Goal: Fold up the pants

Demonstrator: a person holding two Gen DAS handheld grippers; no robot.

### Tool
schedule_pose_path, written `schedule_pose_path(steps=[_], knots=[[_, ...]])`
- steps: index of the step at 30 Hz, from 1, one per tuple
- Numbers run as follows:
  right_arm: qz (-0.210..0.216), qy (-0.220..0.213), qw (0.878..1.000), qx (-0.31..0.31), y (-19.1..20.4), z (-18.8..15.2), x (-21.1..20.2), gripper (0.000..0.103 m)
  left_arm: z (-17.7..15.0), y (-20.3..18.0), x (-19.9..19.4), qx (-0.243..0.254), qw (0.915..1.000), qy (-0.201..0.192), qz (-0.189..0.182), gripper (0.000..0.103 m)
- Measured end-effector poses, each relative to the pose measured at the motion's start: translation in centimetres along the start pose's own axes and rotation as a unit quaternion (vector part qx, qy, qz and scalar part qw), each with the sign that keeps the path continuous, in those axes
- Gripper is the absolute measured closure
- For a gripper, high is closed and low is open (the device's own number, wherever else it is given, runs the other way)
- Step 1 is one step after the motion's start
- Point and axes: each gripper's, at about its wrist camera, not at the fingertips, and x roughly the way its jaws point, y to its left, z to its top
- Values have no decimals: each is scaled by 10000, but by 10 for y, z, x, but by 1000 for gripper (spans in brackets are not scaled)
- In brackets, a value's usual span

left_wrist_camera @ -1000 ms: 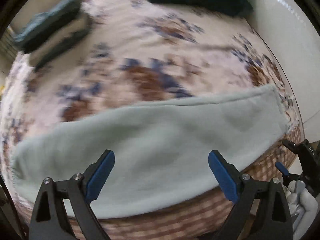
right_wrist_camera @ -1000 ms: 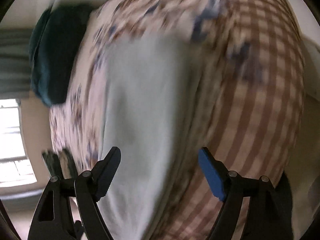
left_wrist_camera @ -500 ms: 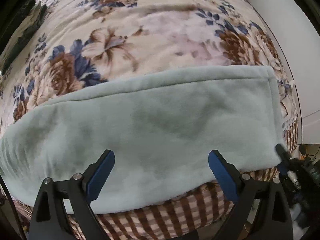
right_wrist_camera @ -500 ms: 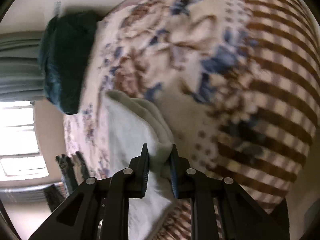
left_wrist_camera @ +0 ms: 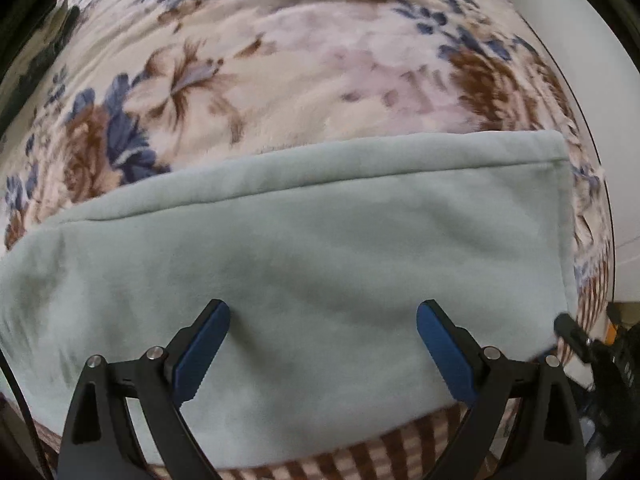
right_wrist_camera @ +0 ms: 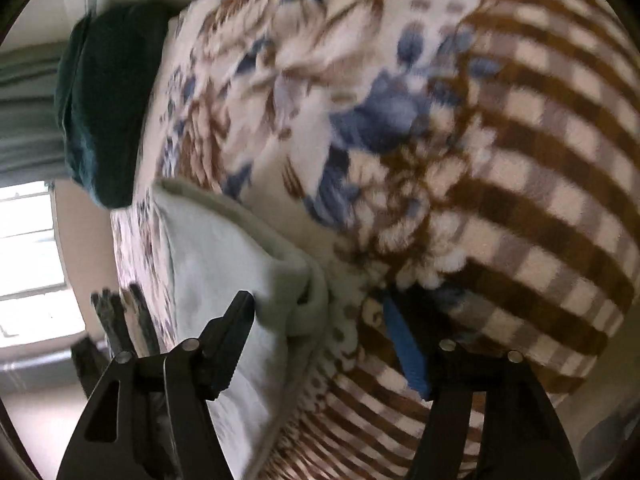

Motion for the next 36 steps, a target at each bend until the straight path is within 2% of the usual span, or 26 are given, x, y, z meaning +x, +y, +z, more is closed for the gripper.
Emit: schedule_pose_path(steps=[2,4,7,12,14,15,16,18,21,23,25,28,29,31,34,36], knots=[[195,129,9996,-161,-2,5,13,32,1,4,14,-61,9999,117,30,7],[385,320,9978,-437,-1,16,31,23,1,10,19,-152,9998,83,-47,7],[730,513,9939,-647,10,34,48,19,0,12,19,-203,9997,16,-100,7],[845,693,9861,-1253,44,43,68,22,0,7,17,-286,9996,-57,-61,7],[746,601,9875,-1250,50,47,75,43,1,8,16,-360,9993,-72,-103,7],[730,545,9892,-1147,48,50,77,76,-1,14,13,-400,9991,-77,-126,7],[793,458,9911,-961,43,55,75,81,-1,19,12,-435,9989,-64,-158,7],[911,240,9934,-652,34,58,65,82,0,21,11,-470,9987,-57,-165,7],[1006,414,9907,-814,37,56,71,80,-1,28,10,-519,9986,-63,-129,7],[1313,631,9873,-632,34,54,75,69,1,30,10,-540,9984,-74,-151,7],[1288,888,9851,-707,39,51,86,52,1,30,10,-518,9985,-86,-140,7],[1138,913,9856,-859,45,51,102,49,-1,26,11,-478,9987,-117,-101,7],[1183,851,9863,-779,44,53,105,50,-2,26,11,-480,9987,-131,-111,7],[1139,687,9892,-614,40,56,102,78,-4,27,9,-489,9985,-145,-180,7],[1102,423,9924,-361,35,59,94,80,-9,36,-5,-572,9978,-211,-263,7],[1156,456,9919,-264,32,58,95,79,-9,50,-12,-686,9969,-277,-261,7]])
